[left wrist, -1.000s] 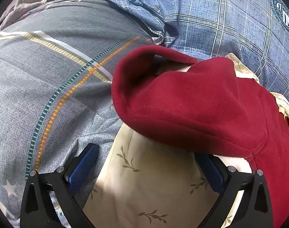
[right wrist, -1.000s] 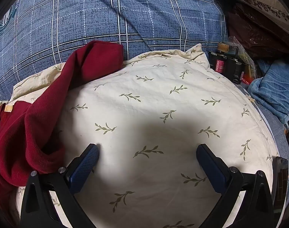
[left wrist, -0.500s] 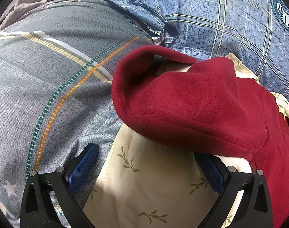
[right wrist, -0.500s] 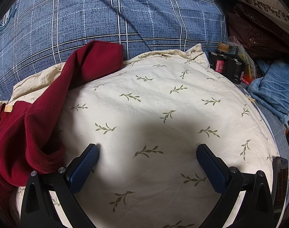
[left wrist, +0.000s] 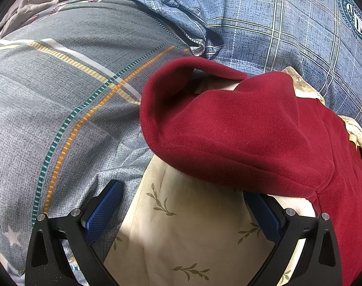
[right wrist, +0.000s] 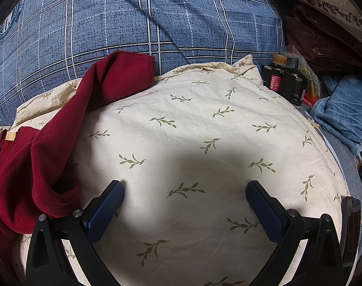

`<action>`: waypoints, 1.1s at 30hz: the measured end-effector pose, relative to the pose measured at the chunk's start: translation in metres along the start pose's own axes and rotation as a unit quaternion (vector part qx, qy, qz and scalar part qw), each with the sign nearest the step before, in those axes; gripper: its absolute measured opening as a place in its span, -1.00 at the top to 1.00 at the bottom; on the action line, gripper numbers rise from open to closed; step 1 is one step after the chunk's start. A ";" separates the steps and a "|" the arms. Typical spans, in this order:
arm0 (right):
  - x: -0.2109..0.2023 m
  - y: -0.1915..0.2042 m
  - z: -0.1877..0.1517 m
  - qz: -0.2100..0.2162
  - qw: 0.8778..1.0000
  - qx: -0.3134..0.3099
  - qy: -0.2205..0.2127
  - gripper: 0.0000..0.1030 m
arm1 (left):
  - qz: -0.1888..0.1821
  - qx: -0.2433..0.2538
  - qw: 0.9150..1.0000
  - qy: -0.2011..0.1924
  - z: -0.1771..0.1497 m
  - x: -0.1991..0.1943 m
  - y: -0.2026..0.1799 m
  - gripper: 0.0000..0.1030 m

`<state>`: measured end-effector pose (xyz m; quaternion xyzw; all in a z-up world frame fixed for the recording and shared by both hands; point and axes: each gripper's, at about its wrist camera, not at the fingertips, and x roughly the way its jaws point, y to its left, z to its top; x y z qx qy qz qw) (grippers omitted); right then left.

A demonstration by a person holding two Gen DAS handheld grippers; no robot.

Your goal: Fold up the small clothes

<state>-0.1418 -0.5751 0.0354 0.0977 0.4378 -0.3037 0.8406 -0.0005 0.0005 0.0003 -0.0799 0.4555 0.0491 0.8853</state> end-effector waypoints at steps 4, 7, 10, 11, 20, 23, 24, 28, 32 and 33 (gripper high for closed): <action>0.000 0.000 0.000 0.000 1.000 0.000 0.000 -0.99 | 0.000 0.000 1.000 0.000 0.000 0.000 0.000 -0.99; 0.000 0.000 0.000 0.000 1.000 0.000 0.000 -0.99 | 0.000 0.000 1.000 0.000 0.000 0.000 0.000 -0.99; 0.000 0.001 0.000 -0.002 1.000 -0.001 0.000 -0.99 | 0.002 0.001 1.000 0.002 0.000 -0.001 0.000 -0.99; 0.000 0.001 0.000 -0.002 1.000 -0.001 0.000 -0.99 | 0.001 0.001 1.000 0.002 -0.001 -0.001 0.000 -0.99; -0.007 0.003 -0.004 -0.018 0.999 0.026 0.018 -0.99 | 0.009 0.006 1.000 0.010 -0.006 -0.011 -0.002 -0.99; -0.023 0.005 -0.021 -0.008 0.999 0.033 0.019 -0.99 | 0.023 0.017 1.000 0.002 -0.012 -0.021 -0.004 -0.99; -0.032 0.007 -0.030 -0.003 1.000 0.024 0.018 -0.99 | 0.027 0.023 0.999 -0.002 -0.014 -0.024 -0.006 -0.98; -0.065 0.010 -0.056 0.027 0.999 0.014 0.030 -1.00 | 0.037 0.073 0.996 -0.022 -0.028 -0.045 -0.018 -0.95; -0.103 0.011 -0.075 0.076 0.996 0.015 0.047 -1.00 | 0.022 0.104 0.994 -0.034 -0.041 -0.066 -0.029 -0.89; -0.115 0.014 -0.078 0.085 0.995 0.014 0.043 -1.00 | 0.015 0.106 0.994 -0.036 -0.044 -0.073 -0.030 -0.89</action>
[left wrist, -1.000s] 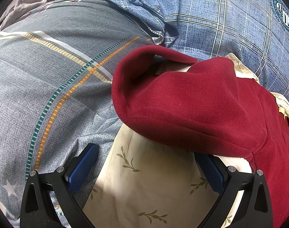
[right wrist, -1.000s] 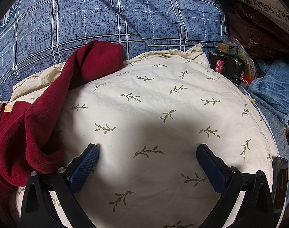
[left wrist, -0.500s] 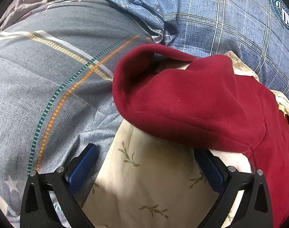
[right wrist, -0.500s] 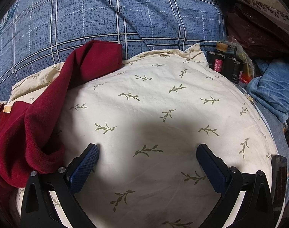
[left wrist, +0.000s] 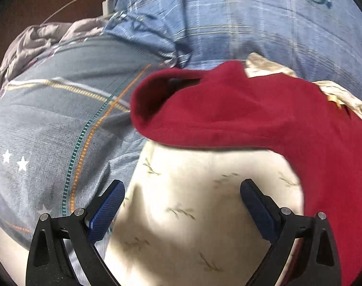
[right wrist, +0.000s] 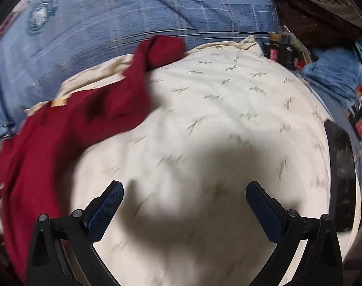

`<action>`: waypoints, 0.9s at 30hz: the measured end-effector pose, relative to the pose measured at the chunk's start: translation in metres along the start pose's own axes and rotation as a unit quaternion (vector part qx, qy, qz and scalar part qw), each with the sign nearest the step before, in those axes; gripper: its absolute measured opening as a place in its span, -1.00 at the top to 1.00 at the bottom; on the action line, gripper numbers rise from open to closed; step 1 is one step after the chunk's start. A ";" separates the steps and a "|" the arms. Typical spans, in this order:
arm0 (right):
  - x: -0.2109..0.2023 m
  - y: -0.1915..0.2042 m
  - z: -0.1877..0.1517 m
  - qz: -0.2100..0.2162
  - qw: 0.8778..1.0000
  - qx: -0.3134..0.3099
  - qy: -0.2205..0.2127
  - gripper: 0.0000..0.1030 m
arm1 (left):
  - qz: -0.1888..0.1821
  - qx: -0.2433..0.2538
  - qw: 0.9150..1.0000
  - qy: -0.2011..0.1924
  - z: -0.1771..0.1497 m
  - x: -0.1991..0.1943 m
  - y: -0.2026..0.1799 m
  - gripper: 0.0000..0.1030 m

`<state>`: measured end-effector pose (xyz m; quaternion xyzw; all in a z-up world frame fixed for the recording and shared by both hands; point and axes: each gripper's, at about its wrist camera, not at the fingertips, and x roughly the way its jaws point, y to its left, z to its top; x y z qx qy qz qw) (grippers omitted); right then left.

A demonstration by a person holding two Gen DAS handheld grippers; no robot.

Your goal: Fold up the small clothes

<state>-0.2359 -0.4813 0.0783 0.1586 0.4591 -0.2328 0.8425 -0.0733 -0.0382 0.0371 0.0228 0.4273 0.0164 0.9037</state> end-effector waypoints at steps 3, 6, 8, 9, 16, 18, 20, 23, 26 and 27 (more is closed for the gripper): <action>-0.030 0.020 -0.010 0.026 0.999 -0.022 -0.010 -1.00 | -0.009 -0.004 1.000 -0.017 -0.004 -0.029 -0.003 -0.85; -0.051 0.047 -0.015 0.059 0.997 -0.052 -0.007 -1.00 | -0.009 0.001 0.999 -0.047 -0.008 -0.066 -0.011 -0.86; -0.064 0.069 -0.018 0.085 0.994 -0.075 -0.009 -1.00 | -0.018 0.006 0.999 -0.051 -0.015 -0.088 -0.016 -0.86; -0.068 0.079 -0.018 0.096 0.992 -0.085 -0.009 -1.00 | -0.025 0.010 0.998 -0.049 -0.018 -0.097 -0.020 -0.86; -0.075 0.152 -0.021 0.144 0.981 -0.132 -0.017 -1.00 | -0.047 0.031 0.995 -0.077 -0.024 -0.163 -0.036 -0.86; -0.073 0.165 -0.021 0.151 0.980 -0.128 -0.020 -1.00 | -0.055 0.027 0.995 -0.082 -0.024 -0.175 -0.041 -0.86; -0.072 0.179 -0.020 0.160 0.978 -0.128 -0.025 -1.00 | -0.060 0.028 0.994 -0.087 -0.025 -0.185 -0.047 -0.86; -0.074 0.193 -0.020 0.149 0.978 -0.143 -0.034 -1.00 | -0.060 0.039 0.993 -0.090 -0.025 -0.193 -0.055 -0.86; -0.078 0.204 -0.019 0.141 0.976 -0.157 -0.051 -1.00 | -0.059 0.049 0.993 -0.092 -0.024 -0.192 -0.061 -0.86; -0.079 0.206 -0.019 0.140 0.976 -0.158 -0.054 -1.00 | -0.060 0.050 0.993 -0.089 -0.022 -0.188 -0.061 -0.86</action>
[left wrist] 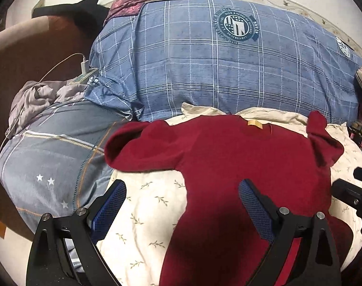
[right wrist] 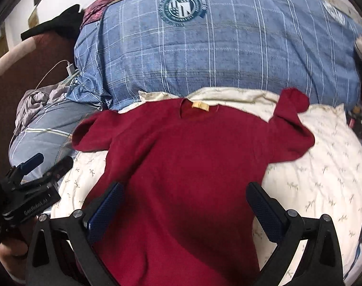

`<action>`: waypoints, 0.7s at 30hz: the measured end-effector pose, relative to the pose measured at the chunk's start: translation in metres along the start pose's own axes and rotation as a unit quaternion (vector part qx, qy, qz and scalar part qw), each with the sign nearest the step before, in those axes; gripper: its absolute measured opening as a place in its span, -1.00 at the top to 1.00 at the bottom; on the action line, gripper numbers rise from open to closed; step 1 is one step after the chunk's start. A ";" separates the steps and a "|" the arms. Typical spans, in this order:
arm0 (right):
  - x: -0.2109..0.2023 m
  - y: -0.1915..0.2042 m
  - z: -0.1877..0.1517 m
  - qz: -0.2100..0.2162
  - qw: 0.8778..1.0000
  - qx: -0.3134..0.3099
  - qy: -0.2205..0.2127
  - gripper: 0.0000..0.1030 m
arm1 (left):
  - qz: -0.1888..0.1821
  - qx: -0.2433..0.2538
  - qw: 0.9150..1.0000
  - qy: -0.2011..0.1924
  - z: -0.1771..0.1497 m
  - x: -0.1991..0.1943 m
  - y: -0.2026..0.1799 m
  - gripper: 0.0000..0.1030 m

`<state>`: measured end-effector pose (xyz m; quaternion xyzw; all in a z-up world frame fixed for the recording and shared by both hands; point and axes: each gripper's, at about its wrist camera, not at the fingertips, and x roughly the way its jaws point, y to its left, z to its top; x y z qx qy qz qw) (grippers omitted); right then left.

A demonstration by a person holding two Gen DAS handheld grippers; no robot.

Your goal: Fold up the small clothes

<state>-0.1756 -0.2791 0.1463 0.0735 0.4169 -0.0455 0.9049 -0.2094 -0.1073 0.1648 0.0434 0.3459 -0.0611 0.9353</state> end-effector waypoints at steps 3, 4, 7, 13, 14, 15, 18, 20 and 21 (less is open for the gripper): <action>0.002 0.002 0.002 -0.001 1.000 0.002 -0.006 -1.00 | -0.003 -0.001 1.000 0.006 0.001 0.004 -0.003 -0.86; 0.003 0.002 0.003 0.000 1.000 0.003 -0.005 -1.00 | -0.004 -0.001 1.000 0.008 0.002 0.007 -0.003 -0.86; 0.008 0.002 0.006 -0.002 1.000 0.006 -0.003 -1.00 | -0.003 0.001 1.000 0.014 0.003 0.013 -0.005 -0.86; 0.019 0.000 0.009 -0.025 1.000 0.016 0.002 -1.00 | -0.004 -0.004 1.000 0.020 0.006 0.025 -0.006 -0.86; 0.021 -0.001 0.009 -0.026 0.999 0.019 0.003 -1.00 | -0.004 -0.004 1.000 0.022 0.006 0.027 -0.006 -0.86; 0.023 -0.002 0.010 -0.027 0.999 0.020 0.005 -1.00 | -0.004 -0.004 1.000 0.023 0.006 0.028 -0.007 -0.86; 0.027 -0.003 0.009 -0.032 0.999 0.021 0.009 -1.00 | -0.002 -0.001 1.000 0.023 0.007 0.032 -0.010 -0.86; 0.029 -0.004 0.008 -0.035 0.999 0.019 0.010 -1.00 | -0.002 -0.001 1.000 0.023 0.007 0.034 -0.011 -0.86; 0.029 -0.003 0.008 -0.036 0.999 0.019 0.011 -1.00 | -0.003 -0.001 1.000 0.023 0.007 0.035 -0.012 -0.86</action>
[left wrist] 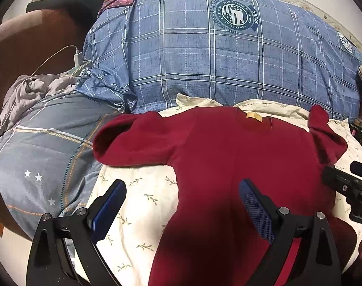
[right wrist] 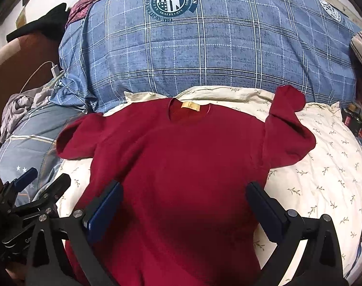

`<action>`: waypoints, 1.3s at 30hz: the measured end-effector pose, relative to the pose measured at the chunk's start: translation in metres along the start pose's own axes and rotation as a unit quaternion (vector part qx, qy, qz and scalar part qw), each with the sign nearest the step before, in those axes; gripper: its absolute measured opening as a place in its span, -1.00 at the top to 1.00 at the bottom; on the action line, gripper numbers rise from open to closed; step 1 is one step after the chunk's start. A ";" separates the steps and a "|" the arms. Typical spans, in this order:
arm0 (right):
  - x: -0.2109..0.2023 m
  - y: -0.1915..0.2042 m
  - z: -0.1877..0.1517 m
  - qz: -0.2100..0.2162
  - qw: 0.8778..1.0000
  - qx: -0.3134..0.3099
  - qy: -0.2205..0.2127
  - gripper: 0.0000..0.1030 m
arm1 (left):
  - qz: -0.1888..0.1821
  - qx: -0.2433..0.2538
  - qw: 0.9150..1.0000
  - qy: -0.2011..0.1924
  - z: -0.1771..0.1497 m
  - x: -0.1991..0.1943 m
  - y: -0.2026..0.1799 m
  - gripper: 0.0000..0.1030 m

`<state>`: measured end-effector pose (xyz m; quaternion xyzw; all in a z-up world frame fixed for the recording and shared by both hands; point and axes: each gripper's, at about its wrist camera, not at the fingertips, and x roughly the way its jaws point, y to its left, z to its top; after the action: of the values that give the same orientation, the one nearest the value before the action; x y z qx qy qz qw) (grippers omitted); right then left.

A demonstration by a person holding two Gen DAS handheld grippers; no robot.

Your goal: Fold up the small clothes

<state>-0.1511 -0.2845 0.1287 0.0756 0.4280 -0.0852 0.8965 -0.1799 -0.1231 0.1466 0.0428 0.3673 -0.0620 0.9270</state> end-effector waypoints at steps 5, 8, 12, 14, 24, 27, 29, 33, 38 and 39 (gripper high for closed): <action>0.003 -0.003 -0.002 -0.002 1.000 0.001 0.005 -1.00 | -0.004 0.002 1.000 0.008 -0.003 0.006 -0.005 -0.86; 0.007 -0.006 -0.006 -0.004 1.000 0.001 0.014 -1.00 | -0.007 0.004 1.000 0.016 -0.005 0.010 -0.007 -0.86; 0.017 -0.012 -0.014 -0.014 0.999 0.010 0.028 -1.00 | -0.010 0.004 1.000 0.027 -0.009 0.017 -0.009 -0.86; 0.025 -0.015 -0.018 -0.011 0.999 0.014 0.040 -1.00 | -0.013 0.004 0.999 0.035 -0.011 0.021 -0.010 -0.86; 0.040 -0.022 -0.031 -0.012 0.998 0.018 0.062 -1.00 | -0.015 0.006 0.999 0.048 -0.014 0.035 -0.016 -0.86; 0.045 -0.024 -0.033 -0.005 0.997 0.018 0.069 -1.00 | -0.016 0.007 0.999 0.051 -0.016 0.037 -0.018 -0.86; 0.048 -0.023 -0.033 -0.008 0.997 0.006 0.076 -1.00 | -0.016 0.010 0.998 0.052 -0.017 0.038 -0.020 -0.86; 0.048 -0.023 -0.031 -0.022 0.997 -0.019 0.076 -1.00 | -0.013 0.014 0.998 0.053 -0.018 0.039 -0.022 -0.86; 0.046 -0.023 -0.032 -0.030 0.996 -0.033 0.080 -1.00 | -0.012 0.017 0.998 0.059 -0.017 0.040 -0.022 -0.86; 0.045 -0.021 -0.032 -0.033 0.995 -0.037 0.082 -1.00 | -0.009 0.020 0.998 0.059 -0.016 0.040 -0.022 -0.86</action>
<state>-0.1515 -0.3021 0.0722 0.0346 0.5049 -0.0924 0.8575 -0.1653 -0.1461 0.1072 0.0617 0.4209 -0.0756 0.9019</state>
